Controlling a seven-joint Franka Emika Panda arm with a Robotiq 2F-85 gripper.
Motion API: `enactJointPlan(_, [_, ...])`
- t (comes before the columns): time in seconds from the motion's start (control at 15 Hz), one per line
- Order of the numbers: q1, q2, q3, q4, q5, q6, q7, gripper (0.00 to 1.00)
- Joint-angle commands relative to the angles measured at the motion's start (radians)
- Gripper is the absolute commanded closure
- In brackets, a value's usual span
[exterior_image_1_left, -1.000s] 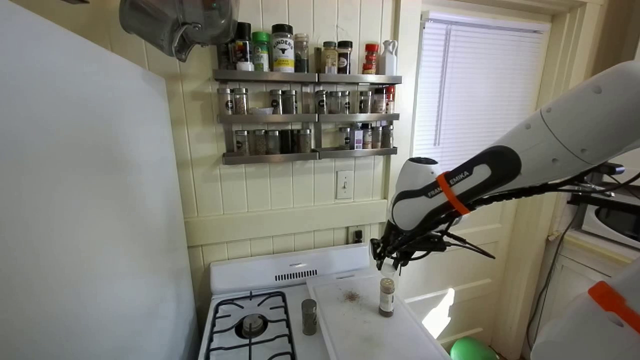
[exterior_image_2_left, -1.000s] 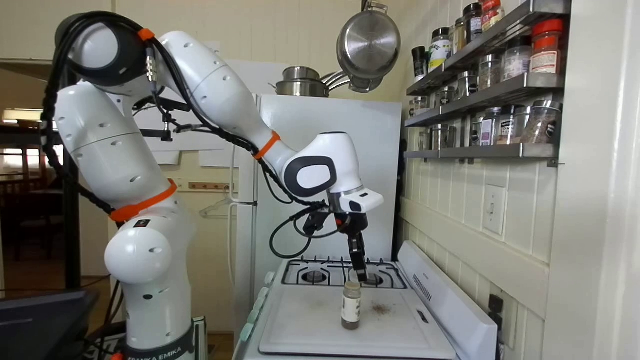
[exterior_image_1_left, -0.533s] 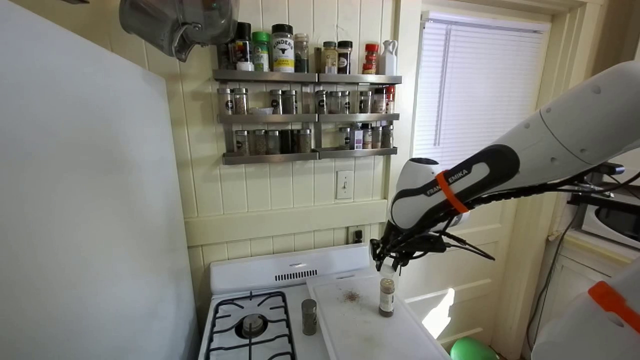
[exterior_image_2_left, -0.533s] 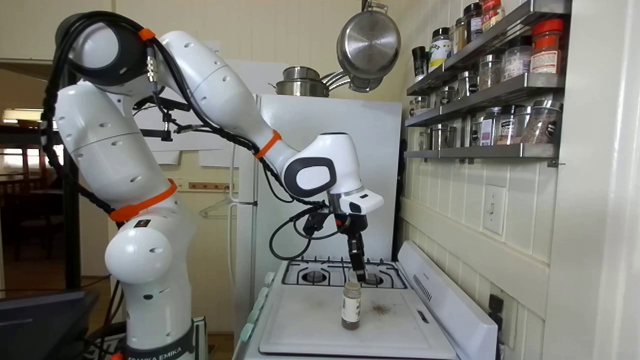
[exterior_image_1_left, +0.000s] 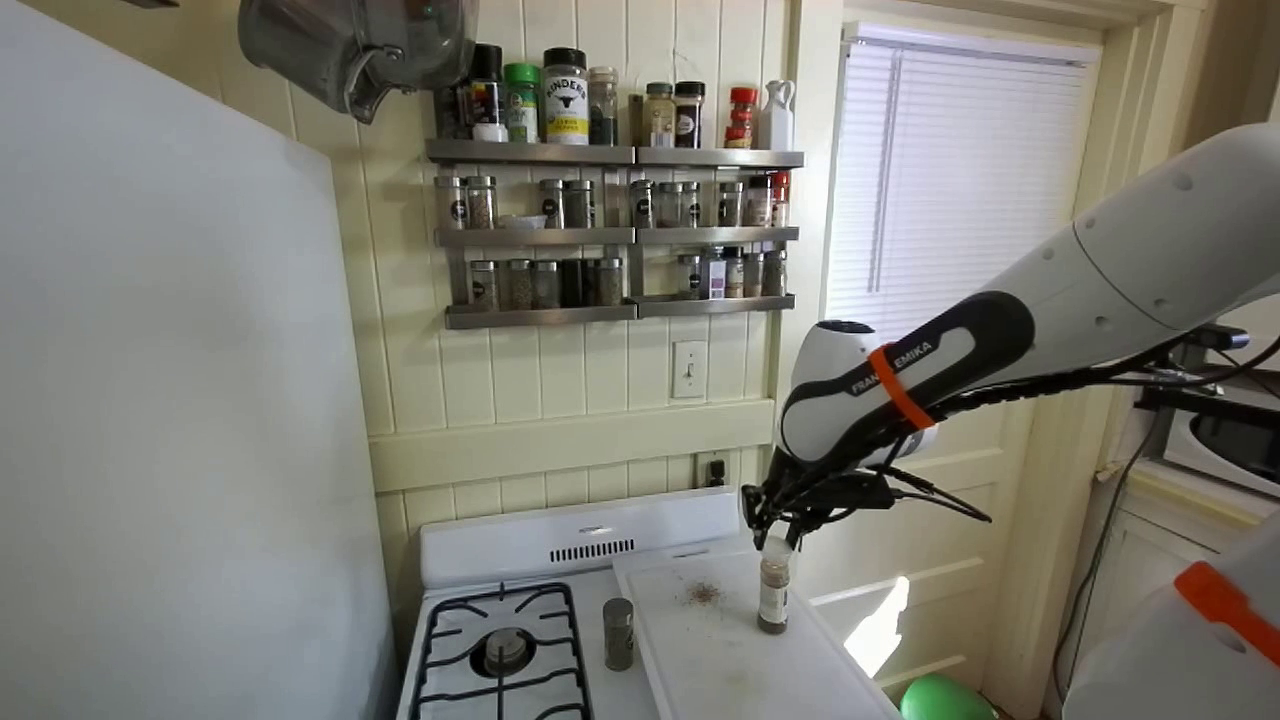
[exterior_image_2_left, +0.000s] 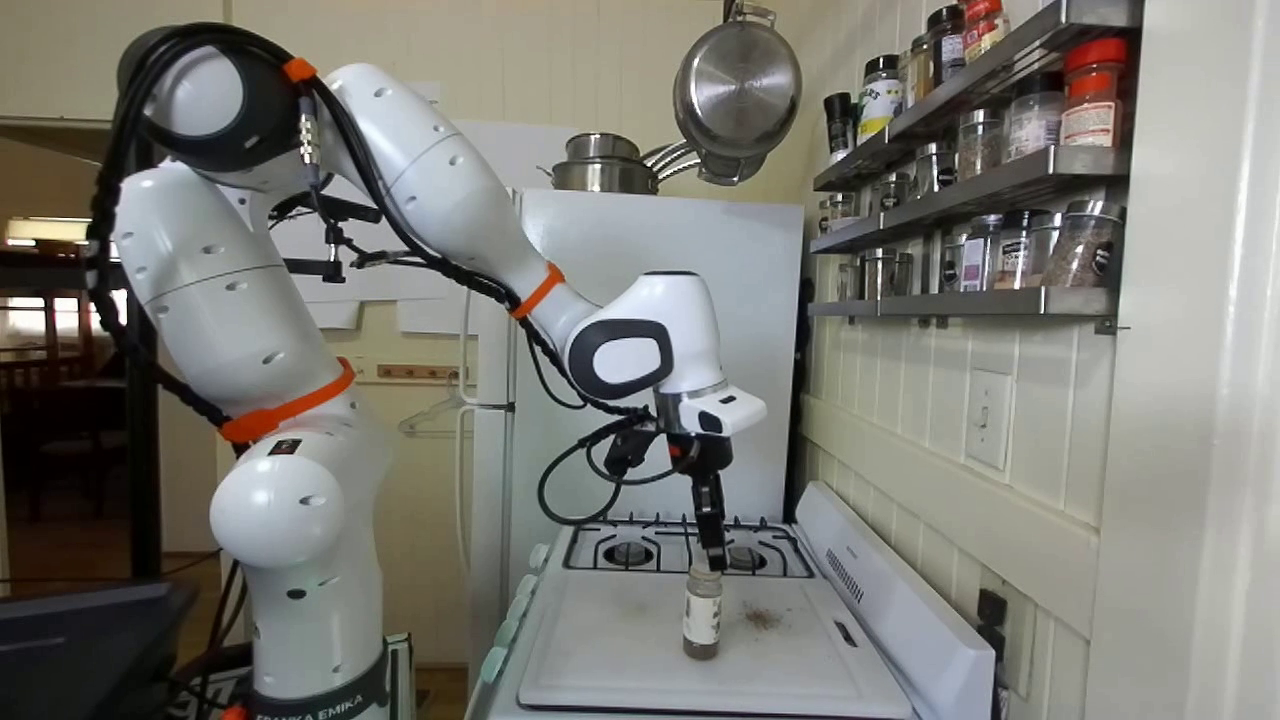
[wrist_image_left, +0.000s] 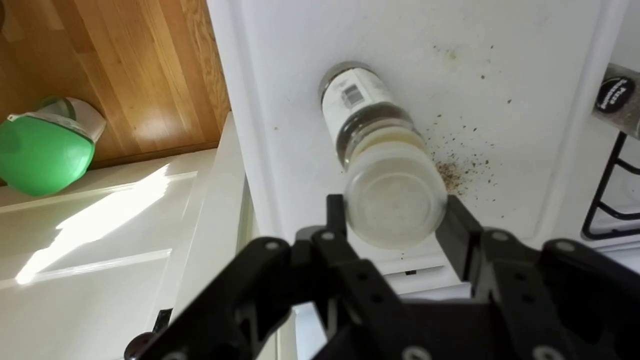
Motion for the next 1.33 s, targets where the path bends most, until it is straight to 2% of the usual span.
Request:
enactJointPlan(0.0, [0.013, 0.010, -0.010, 0.002, 0.034, -0.027, -0.038, 0.76])
enactJointPlan(1.27, [0.004, 0.049, -0.006, 0.047, 0.005, -0.066, -0.067, 0.76])
